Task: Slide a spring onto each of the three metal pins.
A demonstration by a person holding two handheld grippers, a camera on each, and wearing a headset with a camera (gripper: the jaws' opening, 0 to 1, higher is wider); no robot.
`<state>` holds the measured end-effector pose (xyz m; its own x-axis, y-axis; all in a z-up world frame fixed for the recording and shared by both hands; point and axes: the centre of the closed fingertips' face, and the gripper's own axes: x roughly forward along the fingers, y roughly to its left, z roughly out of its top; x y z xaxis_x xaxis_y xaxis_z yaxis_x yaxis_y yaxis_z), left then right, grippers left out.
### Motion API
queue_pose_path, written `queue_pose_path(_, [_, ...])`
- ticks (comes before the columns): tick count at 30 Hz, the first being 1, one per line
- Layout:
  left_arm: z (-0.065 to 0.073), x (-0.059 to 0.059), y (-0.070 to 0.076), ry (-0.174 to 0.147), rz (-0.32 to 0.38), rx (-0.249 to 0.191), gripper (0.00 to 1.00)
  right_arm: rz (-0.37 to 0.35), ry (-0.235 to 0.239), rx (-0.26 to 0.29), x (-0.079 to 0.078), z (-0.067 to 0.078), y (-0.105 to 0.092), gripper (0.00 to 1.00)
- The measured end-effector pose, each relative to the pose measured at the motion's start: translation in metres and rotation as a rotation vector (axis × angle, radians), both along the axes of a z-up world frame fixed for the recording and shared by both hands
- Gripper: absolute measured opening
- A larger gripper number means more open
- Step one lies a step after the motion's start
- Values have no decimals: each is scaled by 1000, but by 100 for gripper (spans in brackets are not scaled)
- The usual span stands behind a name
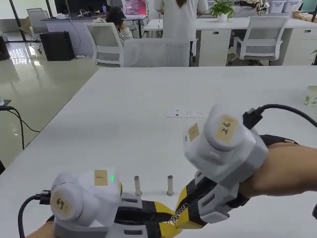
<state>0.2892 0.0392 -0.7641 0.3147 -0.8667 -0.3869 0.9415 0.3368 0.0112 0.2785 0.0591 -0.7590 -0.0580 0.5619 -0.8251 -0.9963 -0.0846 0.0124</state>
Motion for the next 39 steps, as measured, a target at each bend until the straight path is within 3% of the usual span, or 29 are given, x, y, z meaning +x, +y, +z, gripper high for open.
queue_pose_path(9, [1, 2, -1, -9, 4, 0, 3, 1, -9, -25, 1, 2, 0, 8])
queue_pose_path(23, [-1, 7, 9, 22, 51, -8, 16, -14, -34, -72, 11, 3, -13, 8])
queue_pose_path(39, [-3, 18, 47, 56, 185, -51, 29, -78, -75, -116, 39, 10, -42, 8])
